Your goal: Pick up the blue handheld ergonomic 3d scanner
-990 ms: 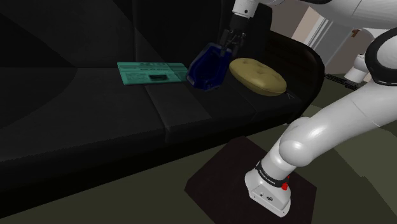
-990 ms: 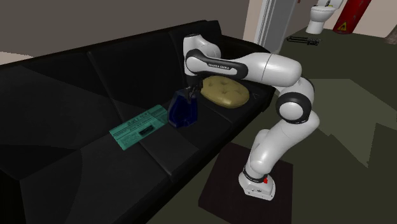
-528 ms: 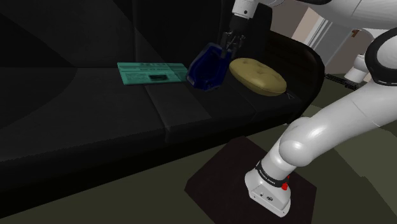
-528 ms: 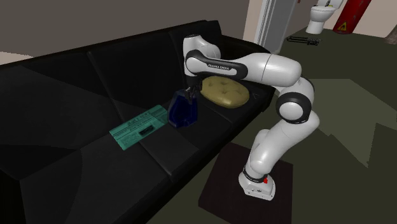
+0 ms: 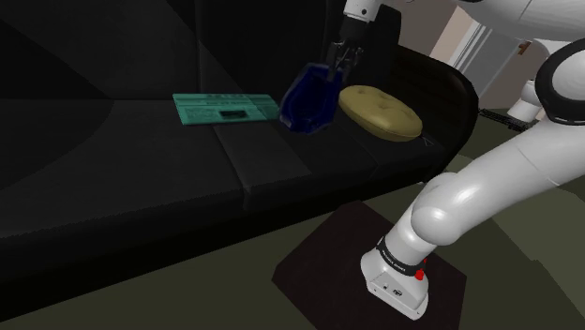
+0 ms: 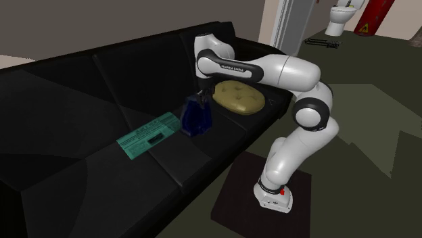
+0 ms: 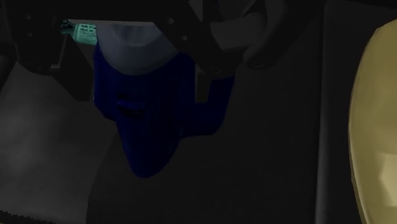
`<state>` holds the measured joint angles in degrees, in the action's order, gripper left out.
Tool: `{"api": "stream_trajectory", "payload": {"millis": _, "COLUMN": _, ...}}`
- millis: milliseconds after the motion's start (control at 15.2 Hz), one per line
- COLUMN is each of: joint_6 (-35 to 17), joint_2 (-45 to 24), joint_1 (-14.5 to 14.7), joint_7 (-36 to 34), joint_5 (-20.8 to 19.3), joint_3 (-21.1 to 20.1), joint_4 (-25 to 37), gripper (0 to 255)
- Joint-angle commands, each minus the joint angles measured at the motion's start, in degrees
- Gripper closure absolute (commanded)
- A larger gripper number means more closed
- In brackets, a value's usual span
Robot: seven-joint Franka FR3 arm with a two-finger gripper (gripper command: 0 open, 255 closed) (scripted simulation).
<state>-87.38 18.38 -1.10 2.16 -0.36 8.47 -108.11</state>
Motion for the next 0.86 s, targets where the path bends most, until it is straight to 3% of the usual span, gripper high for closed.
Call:
{"api": "stream_trajectory", "payload": {"millis": 0, "joint_6": 1.5, "joint_2": -0.4, "joint_1": 0.0, "joint_7": -0.1, "joint_5": 0.1, "joint_3": 0.0, "joint_4": 2.0, "gripper": 255}}
{"api": "stream_trajectory", "payload": {"millis": 792, "joint_6": 9.7, "joint_2": -3.4, "joint_1": 0.2, "joint_7": 0.0, "joint_5": 0.5, "joint_3": 0.1, "joint_4": 13.2, "gripper": 255}}
